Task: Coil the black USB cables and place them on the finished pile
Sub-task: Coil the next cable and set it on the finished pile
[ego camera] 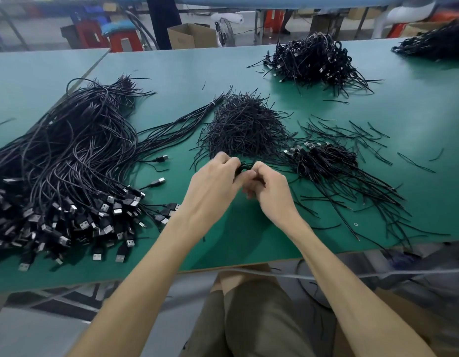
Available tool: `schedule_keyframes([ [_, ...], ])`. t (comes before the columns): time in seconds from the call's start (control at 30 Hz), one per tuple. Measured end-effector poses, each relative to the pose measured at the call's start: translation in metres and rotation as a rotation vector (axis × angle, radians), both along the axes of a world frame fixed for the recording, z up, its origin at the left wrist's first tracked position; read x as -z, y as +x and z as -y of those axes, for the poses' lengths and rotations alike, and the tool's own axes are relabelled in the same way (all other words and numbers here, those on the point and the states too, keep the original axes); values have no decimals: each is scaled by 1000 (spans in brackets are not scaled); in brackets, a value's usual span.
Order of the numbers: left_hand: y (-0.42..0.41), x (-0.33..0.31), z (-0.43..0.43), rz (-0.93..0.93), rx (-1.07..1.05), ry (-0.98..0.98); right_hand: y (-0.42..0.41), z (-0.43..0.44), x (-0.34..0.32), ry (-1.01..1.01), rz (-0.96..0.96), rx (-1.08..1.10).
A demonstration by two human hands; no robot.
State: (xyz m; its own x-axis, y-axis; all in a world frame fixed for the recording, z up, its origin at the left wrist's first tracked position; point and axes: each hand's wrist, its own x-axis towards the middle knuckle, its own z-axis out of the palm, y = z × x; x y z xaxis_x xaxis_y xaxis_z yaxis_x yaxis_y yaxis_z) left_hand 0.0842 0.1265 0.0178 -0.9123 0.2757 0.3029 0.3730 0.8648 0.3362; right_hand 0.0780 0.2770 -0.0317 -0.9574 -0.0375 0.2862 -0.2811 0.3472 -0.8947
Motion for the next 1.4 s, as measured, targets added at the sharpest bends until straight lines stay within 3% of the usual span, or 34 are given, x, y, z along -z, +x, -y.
schedule_keyframes([
  [0.13, 2, 1, -5, 92, -71, 11, 1, 1, -3, 9, -17, 0],
  [0.3, 3, 0, -5, 174, -99, 205, 0, 1, -1, -9, -21, 5],
  [0.43, -3, 1, -1, 408, 46, 519, -2, 0, 2, -13, -24, 22],
  [0.5, -5, 1, 4, 487, 185, 559, -1, 2, 0, -43, -28, 6],
  [0.67, -6, 0, 15, 494, 243, 414, 0, 2, 2, 37, -62, -13],
  [0.83, -2, -7, 12, 142, 17, -65, 1, -3, 4, 28, -31, 9],
  [1.03, 4, 0, -2, 62, -95, -55, 1, 2, 0, -11, -48, 8],
  [1.2, -2, -2, -10, 208, -195, 282, 0, -1, 2, -16, -71, 40],
  [1.4, -8, 7, -10, 306, -93, 471, -6, -3, 6, -95, -5, 97],
])
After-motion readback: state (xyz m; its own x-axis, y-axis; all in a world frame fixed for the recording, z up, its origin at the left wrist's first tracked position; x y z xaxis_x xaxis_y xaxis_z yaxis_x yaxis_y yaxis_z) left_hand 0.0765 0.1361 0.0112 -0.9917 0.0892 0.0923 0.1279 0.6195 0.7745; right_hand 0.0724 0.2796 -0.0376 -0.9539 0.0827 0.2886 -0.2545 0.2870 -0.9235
